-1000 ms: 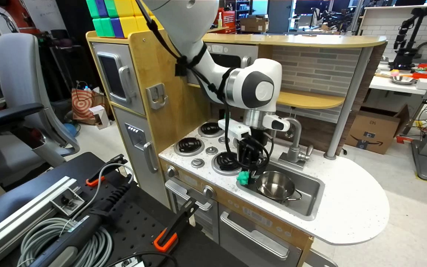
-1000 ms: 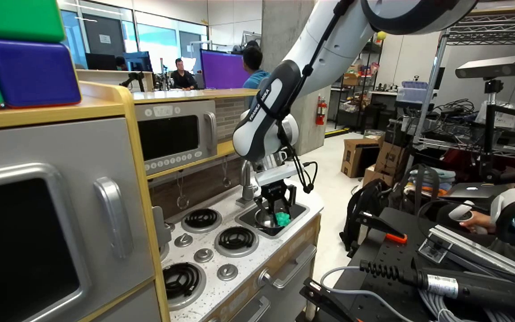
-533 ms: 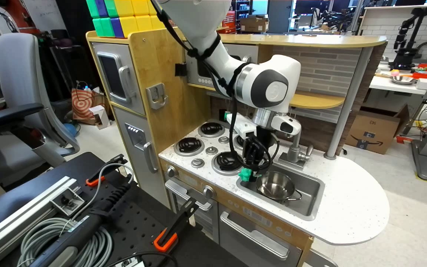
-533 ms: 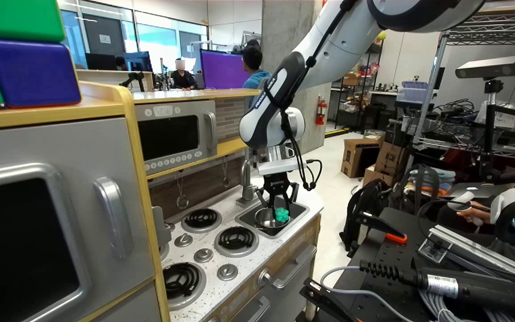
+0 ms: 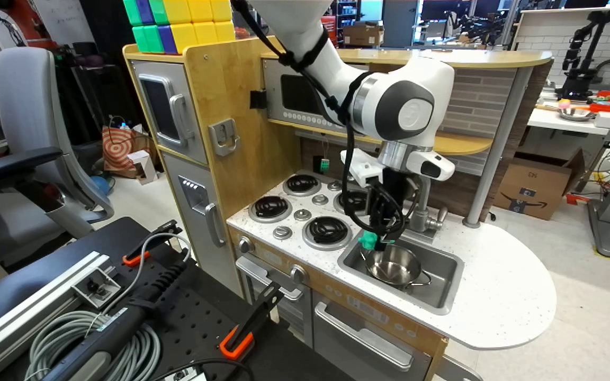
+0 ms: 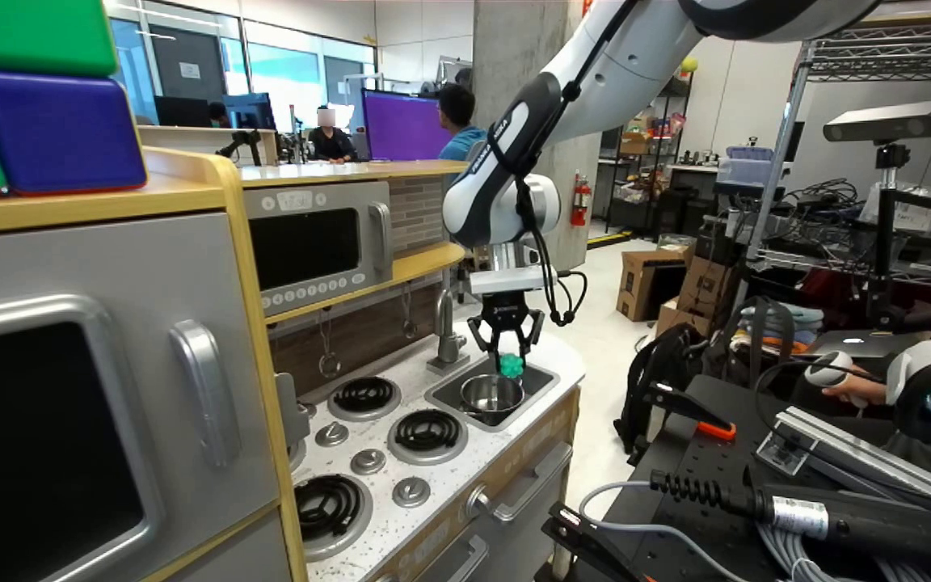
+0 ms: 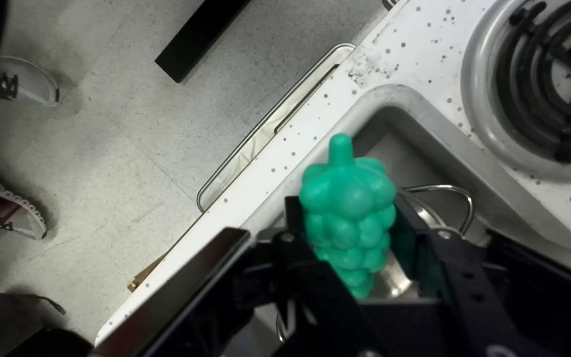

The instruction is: Pick the bunch of grapes on the stove and put it in the pot

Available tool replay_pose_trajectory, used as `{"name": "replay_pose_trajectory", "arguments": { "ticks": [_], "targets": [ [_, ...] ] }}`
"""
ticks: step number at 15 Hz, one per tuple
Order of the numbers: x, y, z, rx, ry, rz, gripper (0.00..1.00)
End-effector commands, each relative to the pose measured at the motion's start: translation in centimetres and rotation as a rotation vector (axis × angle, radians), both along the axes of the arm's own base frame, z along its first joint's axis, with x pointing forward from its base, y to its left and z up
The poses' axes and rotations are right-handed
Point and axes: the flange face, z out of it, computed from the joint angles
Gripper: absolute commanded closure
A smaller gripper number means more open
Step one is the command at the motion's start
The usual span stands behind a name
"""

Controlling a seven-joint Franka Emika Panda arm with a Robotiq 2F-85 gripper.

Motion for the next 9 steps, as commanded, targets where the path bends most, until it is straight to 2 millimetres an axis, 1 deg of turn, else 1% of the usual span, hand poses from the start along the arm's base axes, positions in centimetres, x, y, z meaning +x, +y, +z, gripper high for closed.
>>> {"name": "replay_pose_trajectory", "arguments": {
  "ticks": [1, 5, 9],
  "targets": [
    [1.1, -0.4, 0.4, -0.071, -0.037, -0.054, 0.81],
    [2.9, 0.7, -0.3, -0.089, -0.05, -0.122, 0.81],
    [3.6, 1.2, -2.4, -0.118, -0.027, -0.207, 0.81]
  ]
}}
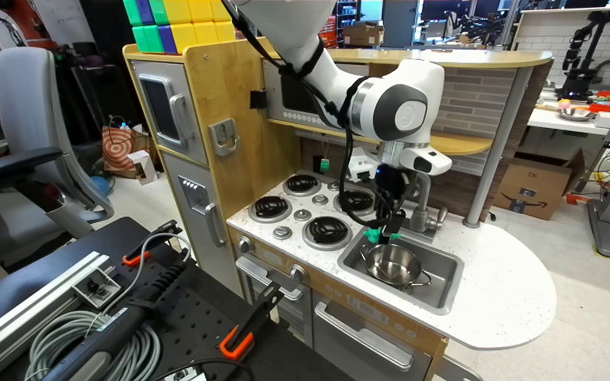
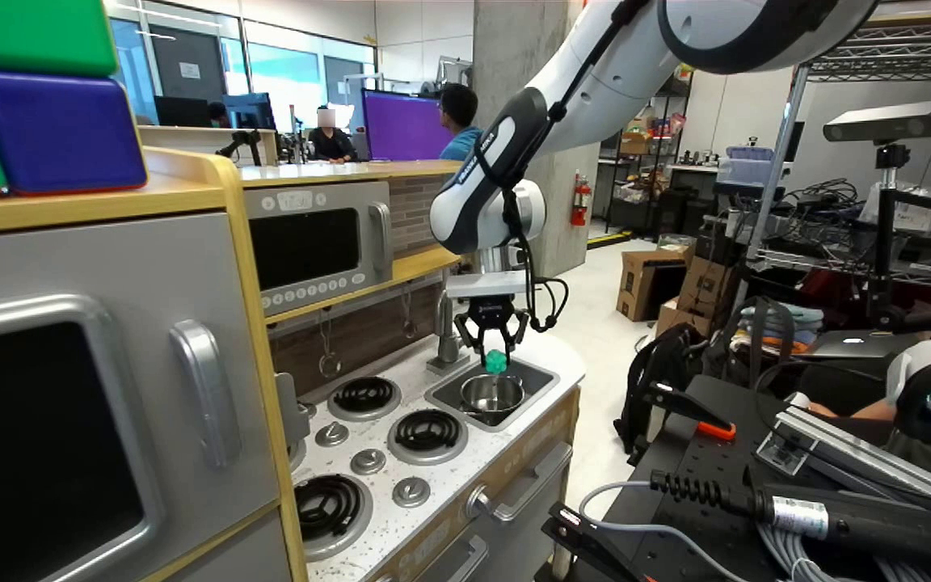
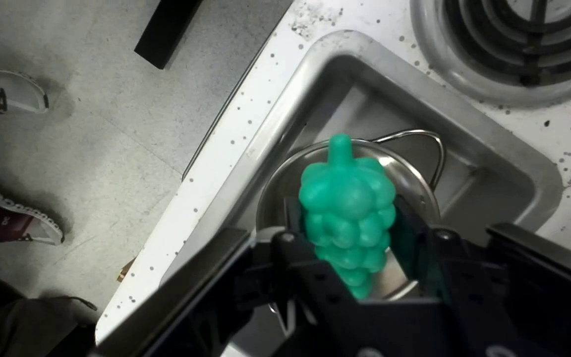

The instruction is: Pick the bunch of grapes on the stove and put it in the pot

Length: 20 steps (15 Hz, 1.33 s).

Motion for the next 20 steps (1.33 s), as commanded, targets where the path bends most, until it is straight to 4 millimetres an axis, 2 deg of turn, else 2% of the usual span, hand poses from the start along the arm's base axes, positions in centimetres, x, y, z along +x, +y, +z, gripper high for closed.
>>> {"name": "replay_pose_trajectory", "arguments": {
  "ticks": [1, 4, 7, 13, 20],
  "targets": [
    [0.9, -0.1, -2.3, -0.035, 0.031, -0.086, 0.81],
    [0.4, -0.6, -4.1, -0.039, 0.072, -0.162, 0.81],
    [0.3, -1.3, -4.8, -0.034, 0.092, -0.218, 0.81],
    [1.0, -3.1, -4.2, -0.01, 0.09, -0.318, 0.81],
    [2.3, -2.4, -3.8, -0.033, 0.059, -0.272, 0.81]
  ]
}}
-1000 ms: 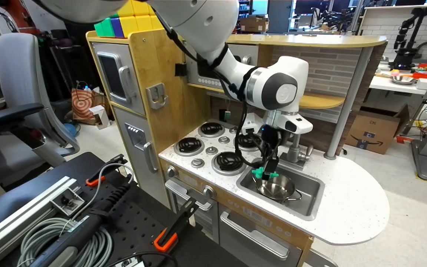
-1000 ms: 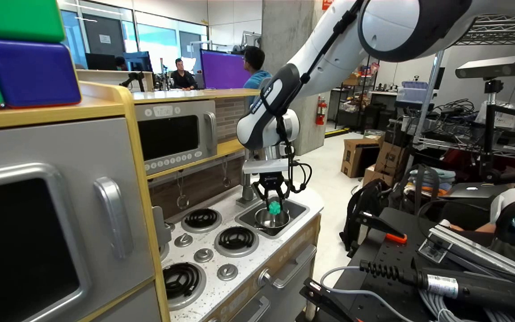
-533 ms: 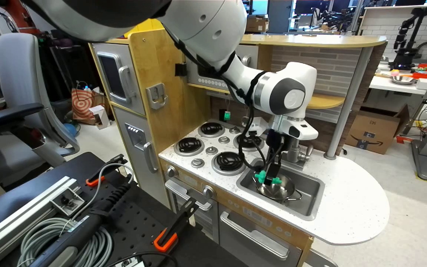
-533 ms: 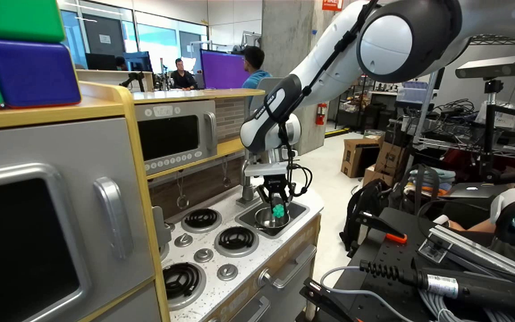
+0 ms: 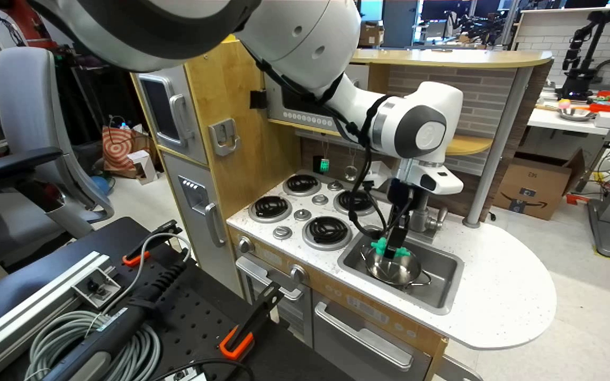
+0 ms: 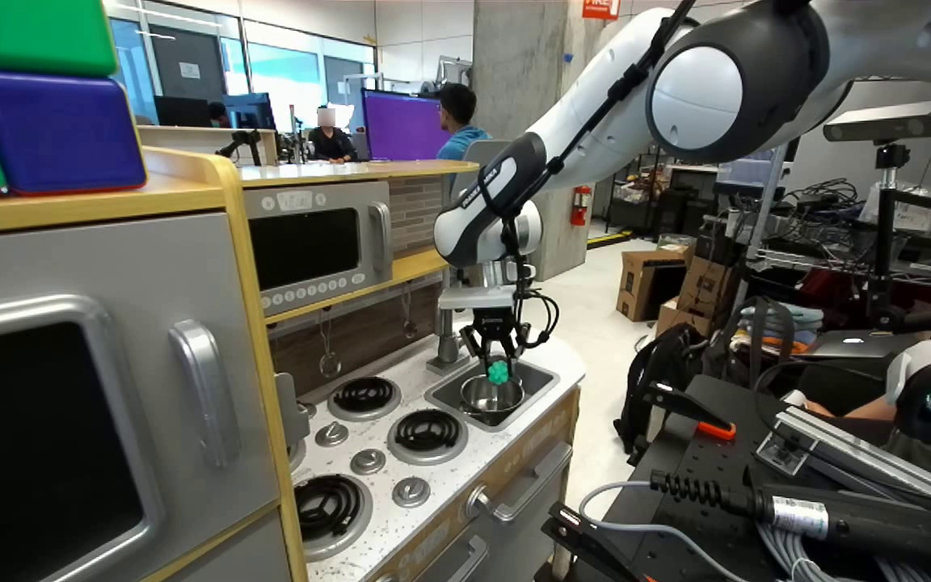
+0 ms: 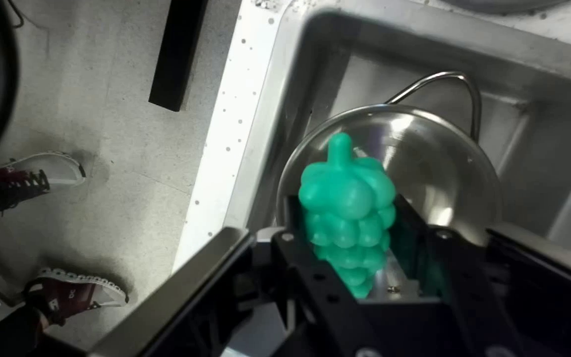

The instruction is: Pick the bunch of grapes on the stove and put it in the pot

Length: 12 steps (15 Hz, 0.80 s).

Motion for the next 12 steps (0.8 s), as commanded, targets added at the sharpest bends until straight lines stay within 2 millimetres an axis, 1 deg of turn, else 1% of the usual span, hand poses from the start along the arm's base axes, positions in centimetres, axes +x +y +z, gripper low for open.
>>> {"name": "replay_pose_trajectory", "arguments": {
  "ticks": [1, 2, 6, 8, 10, 12],
  "targets": [
    [1.1, 0.4, -0.2, 0.002, -0.007, 0.009, 0.31],
    [1.2, 0.6, -0.2, 0.007, -0.011, 0.015, 0.3],
    [1.8, 1.4, 0.2, 0.025, -0.034, 0.047, 0.02],
    [2.3, 2.4, 1.6, 0.057, -0.069, 0.096, 0.0],
    [2.7, 3.8, 3.7, 0.076, -0.122, 0.214, 0.0],
    [2.4, 4.5, 5.8, 0.096, -0.174, 0.318, 0.0]
  ]
}}
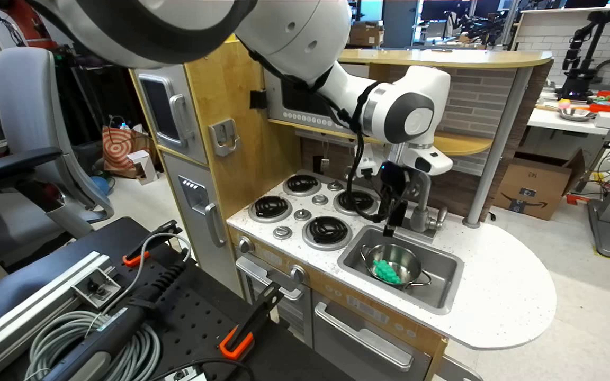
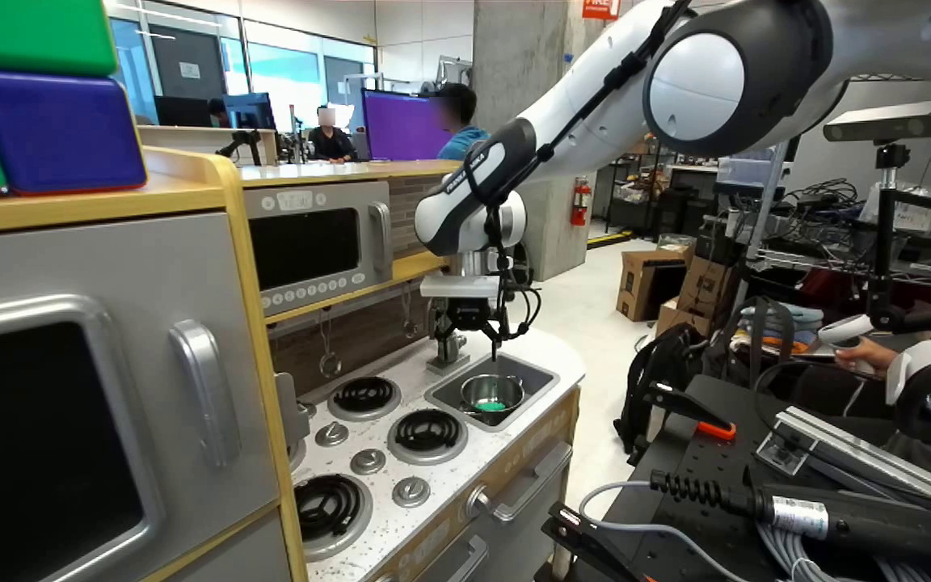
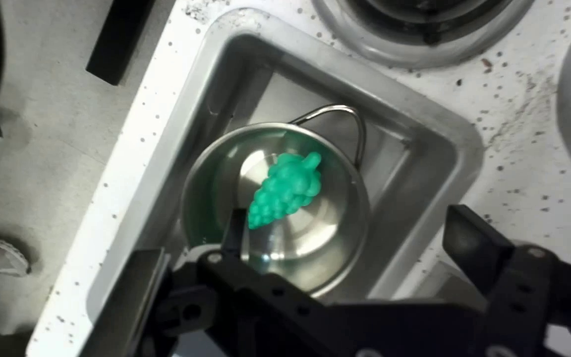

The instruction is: Pick the bunch of grapes on the stove and put it in the pot

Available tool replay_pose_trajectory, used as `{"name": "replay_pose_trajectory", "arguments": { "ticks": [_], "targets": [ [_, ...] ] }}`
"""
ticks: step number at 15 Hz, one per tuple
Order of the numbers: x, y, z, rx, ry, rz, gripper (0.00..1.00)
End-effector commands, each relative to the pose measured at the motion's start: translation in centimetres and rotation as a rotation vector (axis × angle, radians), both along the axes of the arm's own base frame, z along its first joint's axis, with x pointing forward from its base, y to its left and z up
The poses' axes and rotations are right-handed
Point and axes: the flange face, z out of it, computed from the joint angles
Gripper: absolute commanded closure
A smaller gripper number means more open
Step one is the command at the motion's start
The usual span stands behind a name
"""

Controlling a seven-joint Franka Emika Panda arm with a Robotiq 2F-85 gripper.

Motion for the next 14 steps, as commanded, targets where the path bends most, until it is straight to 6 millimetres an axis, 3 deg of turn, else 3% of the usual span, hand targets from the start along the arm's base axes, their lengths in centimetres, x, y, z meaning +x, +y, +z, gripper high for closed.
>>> {"name": "replay_pose_trajectory", "arguments": {
  "ticks": [1, 7, 8, 14],
  "targets": [
    [-0.6, 1.4, 4.3, 0.042, -0.085, 0.182, 0.0],
    [-3.6, 1.7, 8.0, 0.113, -0.129, 0.448, 0.0],
    [-1.4, 1.4, 6.5, 0.073, -0.114, 0.39, 0.0],
    [-1.8, 1.4, 6.3, 0.076, -0.104, 0.397, 0.0]
  ]
}}
